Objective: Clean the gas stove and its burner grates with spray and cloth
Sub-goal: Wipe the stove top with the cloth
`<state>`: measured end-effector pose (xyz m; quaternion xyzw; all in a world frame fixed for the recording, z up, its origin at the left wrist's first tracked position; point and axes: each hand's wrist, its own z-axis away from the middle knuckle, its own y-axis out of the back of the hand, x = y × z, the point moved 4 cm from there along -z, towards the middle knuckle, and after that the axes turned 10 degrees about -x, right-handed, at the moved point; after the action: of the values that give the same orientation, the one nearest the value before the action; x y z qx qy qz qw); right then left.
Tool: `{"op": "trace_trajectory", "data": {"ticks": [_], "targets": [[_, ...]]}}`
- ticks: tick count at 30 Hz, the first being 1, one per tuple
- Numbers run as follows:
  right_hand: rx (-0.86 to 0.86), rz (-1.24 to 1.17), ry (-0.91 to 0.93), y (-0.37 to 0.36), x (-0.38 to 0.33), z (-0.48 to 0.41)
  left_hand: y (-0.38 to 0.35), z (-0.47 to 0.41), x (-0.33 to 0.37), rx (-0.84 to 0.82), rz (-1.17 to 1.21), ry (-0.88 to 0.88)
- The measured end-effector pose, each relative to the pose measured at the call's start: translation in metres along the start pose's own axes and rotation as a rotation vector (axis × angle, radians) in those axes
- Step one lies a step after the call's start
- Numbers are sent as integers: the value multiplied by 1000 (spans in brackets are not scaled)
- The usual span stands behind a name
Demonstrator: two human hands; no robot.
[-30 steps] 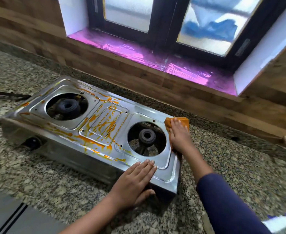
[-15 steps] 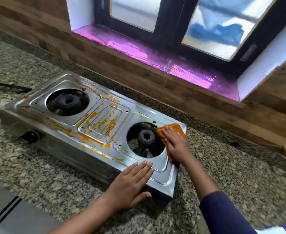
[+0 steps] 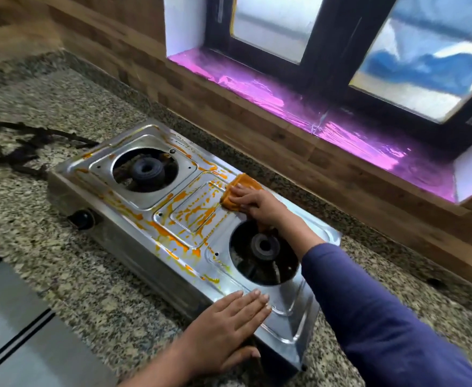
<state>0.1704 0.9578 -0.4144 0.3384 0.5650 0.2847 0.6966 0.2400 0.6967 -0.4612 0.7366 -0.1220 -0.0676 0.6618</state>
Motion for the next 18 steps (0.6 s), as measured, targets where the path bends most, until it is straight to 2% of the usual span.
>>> {"op": "trace_trajectory", "data": {"ticks": [4, 9, 14, 18], "targets": [[103, 1, -8, 2, 30, 53, -1, 0, 2, 3, 24, 21], [160, -50, -116, 11, 49, 104, -2, -1, 1, 9, 29, 14], [152, -82, -190, 10, 47, 90, -3, -1, 1, -18, 32, 14], [59, 10, -185, 4, 26, 49, -1, -1, 2, -48, 29, 20]]}}
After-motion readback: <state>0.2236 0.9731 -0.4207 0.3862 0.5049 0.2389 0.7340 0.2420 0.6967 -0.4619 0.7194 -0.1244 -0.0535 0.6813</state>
